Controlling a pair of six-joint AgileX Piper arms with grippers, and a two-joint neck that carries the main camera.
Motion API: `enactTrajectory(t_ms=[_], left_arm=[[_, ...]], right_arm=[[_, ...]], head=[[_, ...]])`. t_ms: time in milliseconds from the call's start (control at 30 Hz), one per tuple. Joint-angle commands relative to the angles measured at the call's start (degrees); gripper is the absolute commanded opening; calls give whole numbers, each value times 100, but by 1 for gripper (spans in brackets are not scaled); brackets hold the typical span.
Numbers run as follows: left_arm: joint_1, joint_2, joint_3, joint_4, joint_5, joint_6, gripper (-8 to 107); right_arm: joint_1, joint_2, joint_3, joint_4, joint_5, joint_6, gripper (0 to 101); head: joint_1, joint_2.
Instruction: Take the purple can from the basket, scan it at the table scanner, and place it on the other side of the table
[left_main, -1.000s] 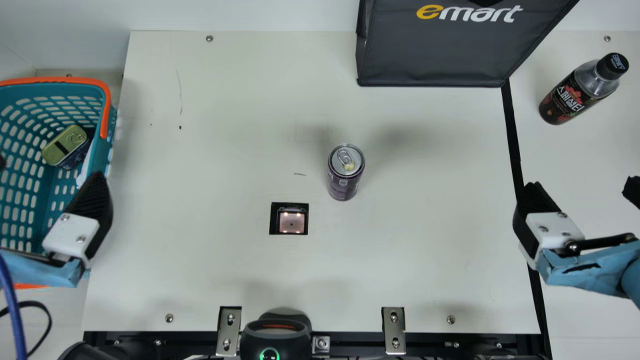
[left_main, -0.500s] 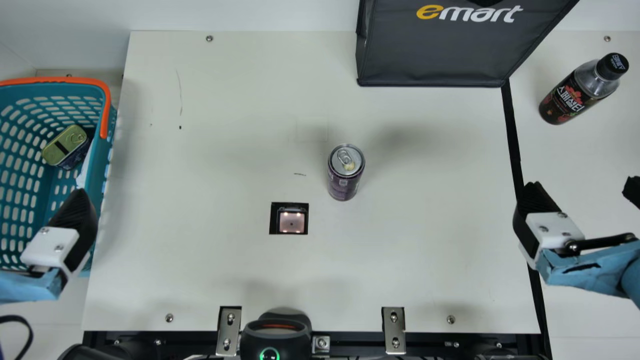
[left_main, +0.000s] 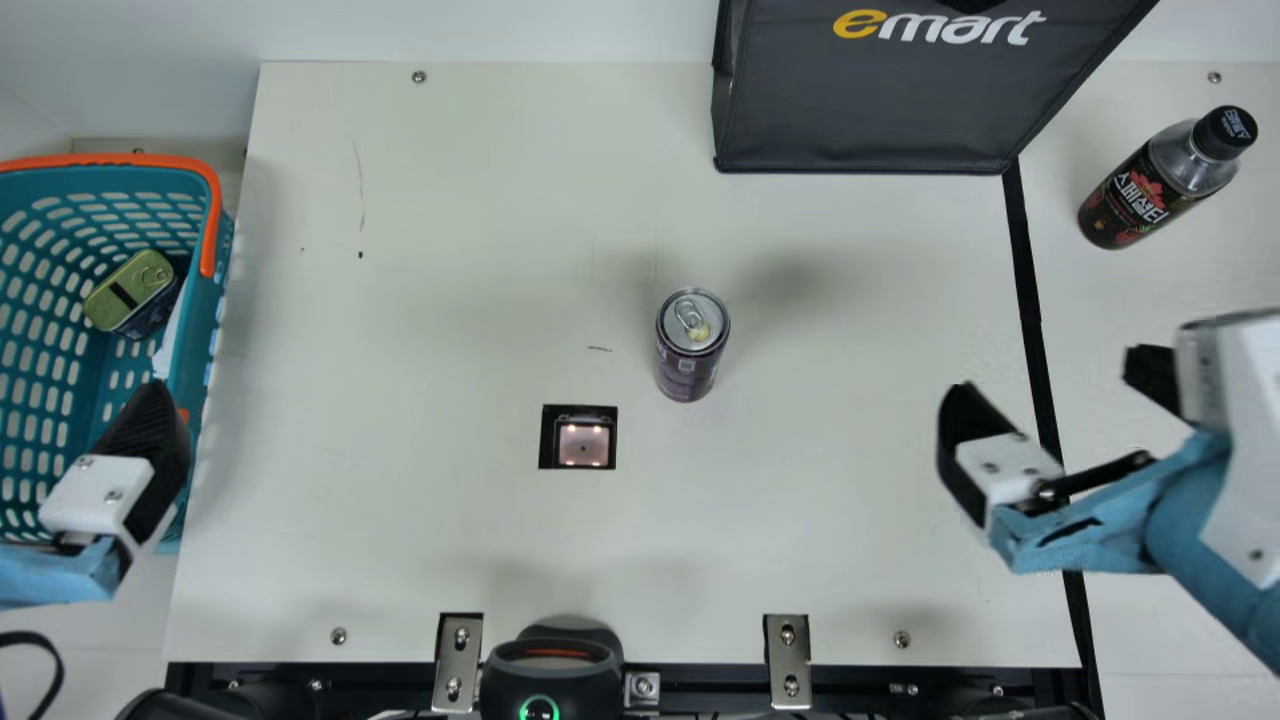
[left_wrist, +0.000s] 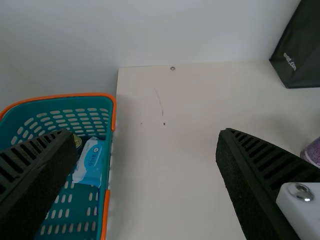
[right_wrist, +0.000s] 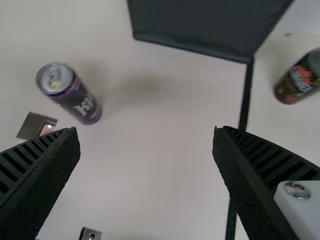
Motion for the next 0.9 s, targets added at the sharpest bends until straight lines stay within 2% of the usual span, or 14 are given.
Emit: enactTrajectory(t_ms=[0, 200, 433, 633, 867], left_arm=[[0, 0, 0, 0, 0, 0, 90], [0, 0, 0, 0, 0, 0, 90], [0, 0, 0, 0, 0, 0, 90], [0, 0, 0, 0, 0, 0, 90], [0, 0, 0, 0, 0, 0, 90]], right_arm=[[147, 48, 49, 268, -1, -87, 95], [522, 201, 259, 770, -1, -352, 95], [705, 401, 269, 1013, -1, -668, 95], [945, 646, 107, 849, -33, -780, 95], [1722, 1031, 124, 326, -447, -306, 95]], head=[[-166, 9], [-166, 9], [-166, 9], [-166, 9], [-166, 9]])
